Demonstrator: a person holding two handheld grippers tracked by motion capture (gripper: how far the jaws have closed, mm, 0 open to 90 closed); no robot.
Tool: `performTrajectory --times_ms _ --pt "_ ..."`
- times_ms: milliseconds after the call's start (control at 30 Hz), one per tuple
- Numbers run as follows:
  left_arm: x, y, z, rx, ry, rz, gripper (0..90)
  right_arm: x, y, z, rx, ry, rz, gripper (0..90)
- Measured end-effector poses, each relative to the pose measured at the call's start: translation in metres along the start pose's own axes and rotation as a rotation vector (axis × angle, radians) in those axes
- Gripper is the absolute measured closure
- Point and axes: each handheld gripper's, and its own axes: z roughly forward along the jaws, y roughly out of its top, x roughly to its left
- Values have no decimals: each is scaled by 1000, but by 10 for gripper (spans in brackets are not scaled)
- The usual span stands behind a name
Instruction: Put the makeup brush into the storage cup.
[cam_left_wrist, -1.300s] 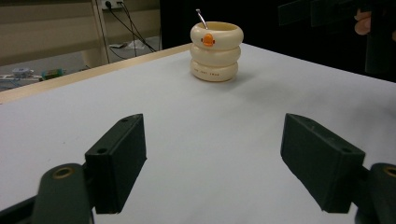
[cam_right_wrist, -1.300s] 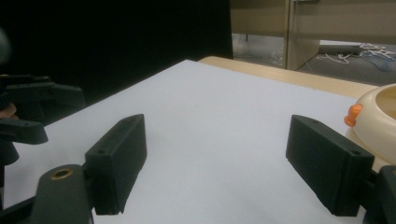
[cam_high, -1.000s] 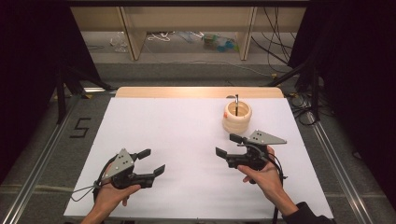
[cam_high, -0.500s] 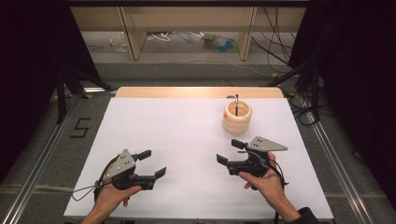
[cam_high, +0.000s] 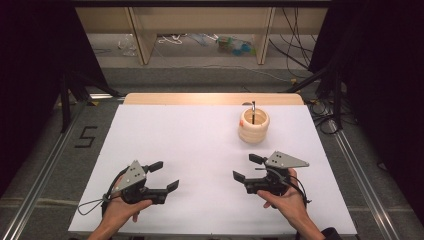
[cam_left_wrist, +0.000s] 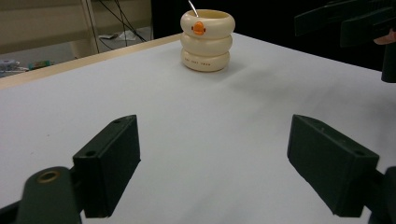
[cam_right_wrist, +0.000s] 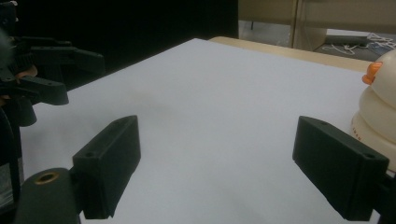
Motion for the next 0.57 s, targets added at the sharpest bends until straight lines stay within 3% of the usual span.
performTrajectory --times_ms 567 --pt "0 1 0 -1 1 4 170 -1 0 1 1 -2 -6 164"
